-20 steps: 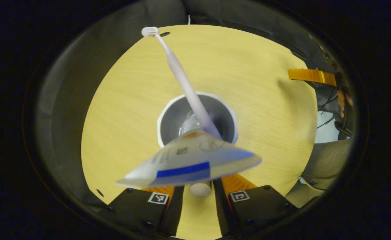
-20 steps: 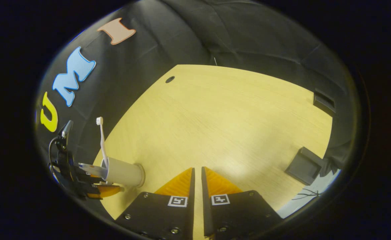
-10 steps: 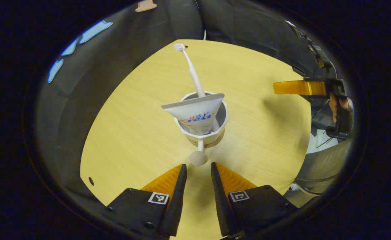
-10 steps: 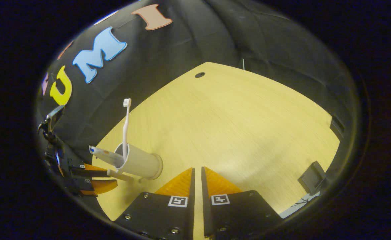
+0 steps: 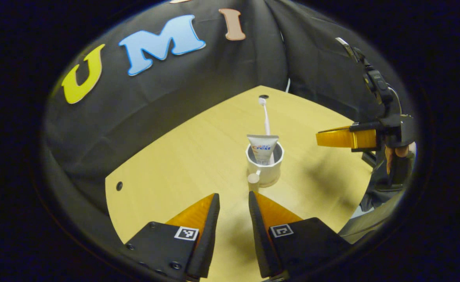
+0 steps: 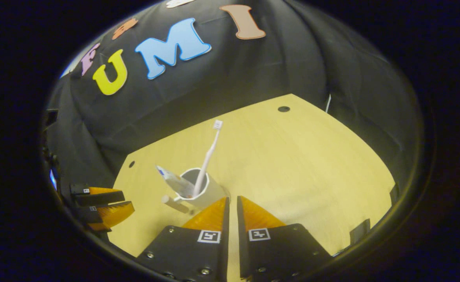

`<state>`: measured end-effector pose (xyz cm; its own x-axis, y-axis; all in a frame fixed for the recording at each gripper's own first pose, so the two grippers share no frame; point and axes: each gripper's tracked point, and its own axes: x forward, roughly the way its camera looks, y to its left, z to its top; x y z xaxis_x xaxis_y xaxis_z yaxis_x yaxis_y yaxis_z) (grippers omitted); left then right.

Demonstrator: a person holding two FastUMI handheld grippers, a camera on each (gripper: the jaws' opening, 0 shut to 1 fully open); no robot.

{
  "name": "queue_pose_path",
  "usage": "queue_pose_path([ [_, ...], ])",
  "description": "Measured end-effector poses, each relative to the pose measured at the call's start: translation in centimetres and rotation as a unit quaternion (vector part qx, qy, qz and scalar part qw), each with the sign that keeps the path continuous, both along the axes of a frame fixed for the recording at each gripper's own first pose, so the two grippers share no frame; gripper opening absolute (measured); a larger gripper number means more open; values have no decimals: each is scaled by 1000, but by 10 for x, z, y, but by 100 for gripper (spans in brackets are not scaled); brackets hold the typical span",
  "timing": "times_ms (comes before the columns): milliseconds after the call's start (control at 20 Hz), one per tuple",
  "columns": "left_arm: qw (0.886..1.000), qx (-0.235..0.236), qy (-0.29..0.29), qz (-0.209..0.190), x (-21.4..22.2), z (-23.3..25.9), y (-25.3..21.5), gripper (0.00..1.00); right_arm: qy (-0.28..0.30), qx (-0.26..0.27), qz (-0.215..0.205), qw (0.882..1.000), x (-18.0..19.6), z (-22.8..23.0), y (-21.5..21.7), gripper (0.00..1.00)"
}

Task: Put the toothbrush and toothpaste on the desktop into the cup, then pick up the cup and place it on the coaster on the desktop.

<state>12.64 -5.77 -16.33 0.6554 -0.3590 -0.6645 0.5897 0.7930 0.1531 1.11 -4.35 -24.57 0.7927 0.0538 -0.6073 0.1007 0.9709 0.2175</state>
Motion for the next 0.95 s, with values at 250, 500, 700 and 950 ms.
queue_pose_path([
  [250, 988, -62, -106, 98, 2, 57, 22, 60, -62, -40, 36, 997, 13, 56, 22, 11],
  [500, 965, -127, -172, 152, -12, 110, 36, 52, -152, -90, 59, 982, 15, 130, 37, 11],
  [700, 948, -160, -218, 172, -21, 156, 56, 52, -212, -104, 67, 969, 18, 173, 46, 11],
  [950, 936, -157, -256, 186, -26, 183, 62, 60, -245, -125, 82, 958, 28, 197, 44, 11],
])
